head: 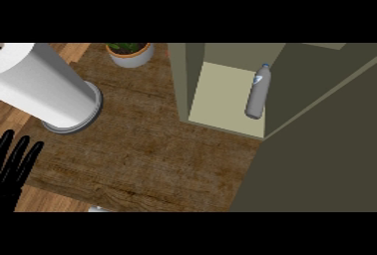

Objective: Pick up the bottled water, place it into the cabinet and close the cabinet

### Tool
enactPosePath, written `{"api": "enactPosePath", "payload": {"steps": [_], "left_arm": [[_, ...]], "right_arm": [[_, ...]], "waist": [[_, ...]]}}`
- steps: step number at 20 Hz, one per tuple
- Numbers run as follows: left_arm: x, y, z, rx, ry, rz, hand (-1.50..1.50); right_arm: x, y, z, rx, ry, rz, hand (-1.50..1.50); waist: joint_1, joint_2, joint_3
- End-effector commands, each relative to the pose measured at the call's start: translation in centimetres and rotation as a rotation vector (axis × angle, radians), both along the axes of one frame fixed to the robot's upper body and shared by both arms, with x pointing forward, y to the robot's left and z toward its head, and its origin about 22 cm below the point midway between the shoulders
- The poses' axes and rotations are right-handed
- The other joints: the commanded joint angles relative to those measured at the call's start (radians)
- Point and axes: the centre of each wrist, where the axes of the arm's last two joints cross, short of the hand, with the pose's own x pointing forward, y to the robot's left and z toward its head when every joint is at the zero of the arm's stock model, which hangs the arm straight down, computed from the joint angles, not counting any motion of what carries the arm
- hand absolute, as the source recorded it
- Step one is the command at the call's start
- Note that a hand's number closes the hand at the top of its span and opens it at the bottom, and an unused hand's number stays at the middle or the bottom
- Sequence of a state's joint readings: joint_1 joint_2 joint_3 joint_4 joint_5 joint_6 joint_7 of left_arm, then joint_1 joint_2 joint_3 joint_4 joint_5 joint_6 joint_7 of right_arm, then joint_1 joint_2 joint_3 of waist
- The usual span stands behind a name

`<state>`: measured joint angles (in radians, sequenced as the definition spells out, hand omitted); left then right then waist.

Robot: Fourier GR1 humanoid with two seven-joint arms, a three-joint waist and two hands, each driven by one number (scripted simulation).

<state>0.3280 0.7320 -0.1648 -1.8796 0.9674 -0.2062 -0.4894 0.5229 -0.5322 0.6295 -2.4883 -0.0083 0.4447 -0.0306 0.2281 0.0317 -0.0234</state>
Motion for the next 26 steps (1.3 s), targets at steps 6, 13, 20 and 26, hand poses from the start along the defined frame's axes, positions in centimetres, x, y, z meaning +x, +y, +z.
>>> {"api": "enactPosePath", "payload": {"steps": [6,13,20,26], "left_arm": [[0.3,0.9,0.3,0.018,0.0,-0.004,-1.5],[0.6,1.5,0.6,0.016,-0.008,0.001,-1.5],[0.6,1.8,0.6,0.018,-0.011,-0.008,-1.5],[0.9,2.1,1.0,0.029,-0.025,-0.018,-1.5]], "right_arm": [[0.5,1.9,1.4,-0.06,-0.072,0.157,1.5],[1.4,1.7,1.8,-0.108,-0.119,0.172,1.5],[1.8,2.0,1.3,-0.037,-0.077,0.137,1.5],[1.4,2.5,0.3,0.024,0.021,0.217,1.5]], "waist": [[0.007,0.001,-0.006],[0.009,0.003,-0.007],[0.011,0.018,-0.007],[0.048,0.043,-0.004]]}}
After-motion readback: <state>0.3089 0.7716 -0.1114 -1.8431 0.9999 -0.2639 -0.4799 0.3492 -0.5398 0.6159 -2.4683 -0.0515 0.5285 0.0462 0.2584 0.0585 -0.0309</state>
